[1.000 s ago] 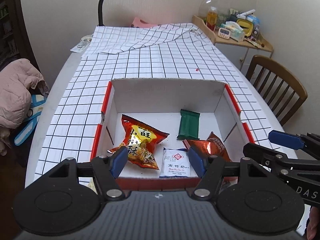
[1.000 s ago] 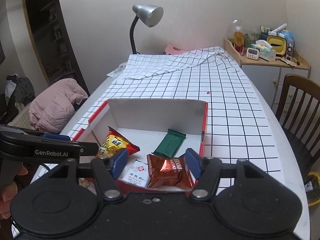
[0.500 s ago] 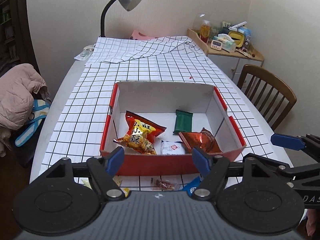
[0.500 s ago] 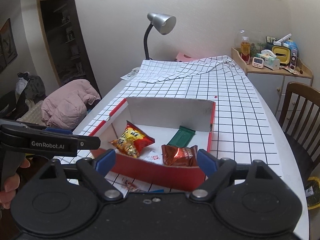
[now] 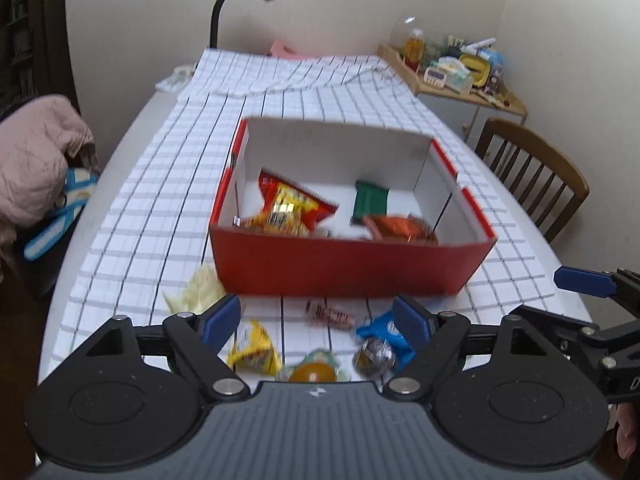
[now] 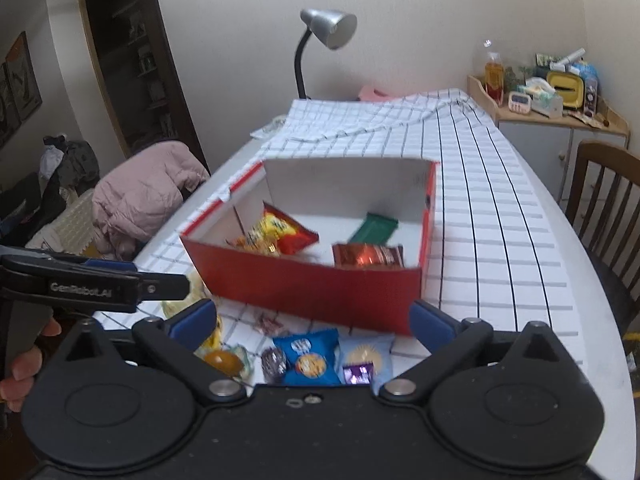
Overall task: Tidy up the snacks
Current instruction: 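Grasp the golden cake with the left tool while the right tool grasps the blue cookie packet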
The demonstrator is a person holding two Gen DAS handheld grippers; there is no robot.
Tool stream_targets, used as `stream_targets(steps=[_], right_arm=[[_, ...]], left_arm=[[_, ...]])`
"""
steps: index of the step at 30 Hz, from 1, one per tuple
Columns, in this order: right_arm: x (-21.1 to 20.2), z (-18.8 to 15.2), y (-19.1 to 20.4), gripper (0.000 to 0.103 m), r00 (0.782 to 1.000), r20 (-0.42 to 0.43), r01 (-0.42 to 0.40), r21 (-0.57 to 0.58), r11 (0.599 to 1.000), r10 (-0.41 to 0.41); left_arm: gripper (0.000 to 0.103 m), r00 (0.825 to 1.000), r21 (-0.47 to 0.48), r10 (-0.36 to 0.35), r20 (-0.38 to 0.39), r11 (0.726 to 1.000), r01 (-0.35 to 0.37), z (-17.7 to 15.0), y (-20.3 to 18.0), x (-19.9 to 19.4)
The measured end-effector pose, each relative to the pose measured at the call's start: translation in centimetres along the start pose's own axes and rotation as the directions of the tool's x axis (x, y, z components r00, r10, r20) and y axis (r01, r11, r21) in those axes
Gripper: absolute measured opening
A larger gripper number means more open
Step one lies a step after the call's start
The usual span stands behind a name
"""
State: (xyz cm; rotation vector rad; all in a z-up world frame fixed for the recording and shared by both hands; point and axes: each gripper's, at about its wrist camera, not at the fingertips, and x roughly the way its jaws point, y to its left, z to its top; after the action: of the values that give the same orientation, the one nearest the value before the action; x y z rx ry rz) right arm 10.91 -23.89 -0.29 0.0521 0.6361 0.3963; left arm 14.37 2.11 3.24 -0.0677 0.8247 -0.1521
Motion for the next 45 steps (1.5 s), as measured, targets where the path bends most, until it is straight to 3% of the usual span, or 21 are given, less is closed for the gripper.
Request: stream_targets(steps=[14, 32, 45], right_arm=[[4.2, -3.6, -1.2, 0.097, 0.993, -0.121, -0.014, 0.024, 1.0, 0.016], [8.7, -3.8, 0.1, 0.058, 0.978, -0.205, -0.053, -0.018, 0.998, 0.048], [10.5, -3.9, -0.4, 0.043, 0.974, -0.218, -0.057, 0.001, 0.998, 0.055]], left_arm=[[0.083, 0.986, -0.007, 0.042, -0.16, 0.999, -0.043, -3.6, -0.4, 4.4], [0.083, 0.969, -0.038, 0.041, -0.243, 0.998, -0.052, -4.6, 0.2, 9.0], [0.062, 0.969, -0.072, 0.0, -0.248, 0.997, -0.019, -4.6, 0.5, 9.7]])
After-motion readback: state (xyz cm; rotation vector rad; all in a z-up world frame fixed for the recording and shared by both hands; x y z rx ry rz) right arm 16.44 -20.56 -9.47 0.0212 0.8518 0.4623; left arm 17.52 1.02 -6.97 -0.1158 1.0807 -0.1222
